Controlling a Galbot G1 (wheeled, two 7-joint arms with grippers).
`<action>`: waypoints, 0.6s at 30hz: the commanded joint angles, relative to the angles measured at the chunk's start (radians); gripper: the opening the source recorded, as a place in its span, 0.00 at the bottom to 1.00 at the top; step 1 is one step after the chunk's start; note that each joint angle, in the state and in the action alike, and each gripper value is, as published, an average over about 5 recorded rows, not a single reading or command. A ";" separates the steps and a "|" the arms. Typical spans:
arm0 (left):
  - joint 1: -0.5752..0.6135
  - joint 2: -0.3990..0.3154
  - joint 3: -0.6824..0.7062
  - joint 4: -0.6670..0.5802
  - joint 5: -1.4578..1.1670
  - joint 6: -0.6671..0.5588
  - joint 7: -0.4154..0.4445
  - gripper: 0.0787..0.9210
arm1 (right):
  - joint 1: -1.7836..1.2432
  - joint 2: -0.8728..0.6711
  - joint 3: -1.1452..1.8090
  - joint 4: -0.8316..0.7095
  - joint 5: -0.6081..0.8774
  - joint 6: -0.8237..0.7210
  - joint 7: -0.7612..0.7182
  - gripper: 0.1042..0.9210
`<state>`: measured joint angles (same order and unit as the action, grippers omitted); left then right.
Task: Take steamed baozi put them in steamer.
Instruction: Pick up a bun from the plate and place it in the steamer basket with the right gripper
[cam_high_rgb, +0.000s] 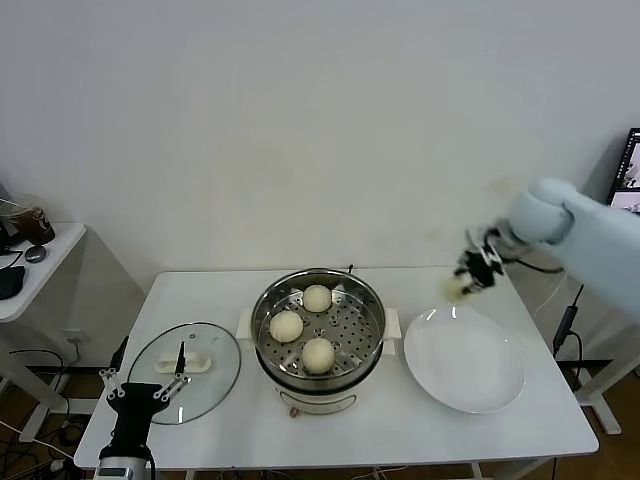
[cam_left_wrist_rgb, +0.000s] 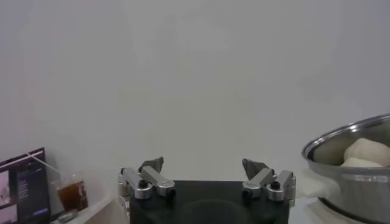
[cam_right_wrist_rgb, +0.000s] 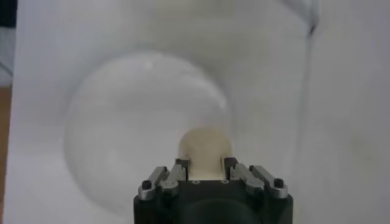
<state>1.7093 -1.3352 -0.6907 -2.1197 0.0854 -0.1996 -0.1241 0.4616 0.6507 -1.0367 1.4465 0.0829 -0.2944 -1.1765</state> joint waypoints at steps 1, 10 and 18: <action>-0.009 -0.005 -0.001 0.004 0.014 0.000 0.000 0.88 | 0.326 0.265 -0.329 0.193 0.425 -0.250 0.188 0.34; -0.001 -0.010 -0.014 0.014 0.015 -0.001 -0.003 0.88 | 0.183 0.422 -0.308 0.107 0.433 -0.385 0.276 0.35; 0.001 -0.012 -0.024 0.007 0.011 -0.002 -0.003 0.88 | 0.055 0.430 -0.291 0.033 0.335 -0.399 0.289 0.35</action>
<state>1.7114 -1.3464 -0.7118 -2.1116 0.0951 -0.2011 -0.1271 0.6164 0.9737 -1.2866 1.5348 0.4222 -0.5930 -0.9563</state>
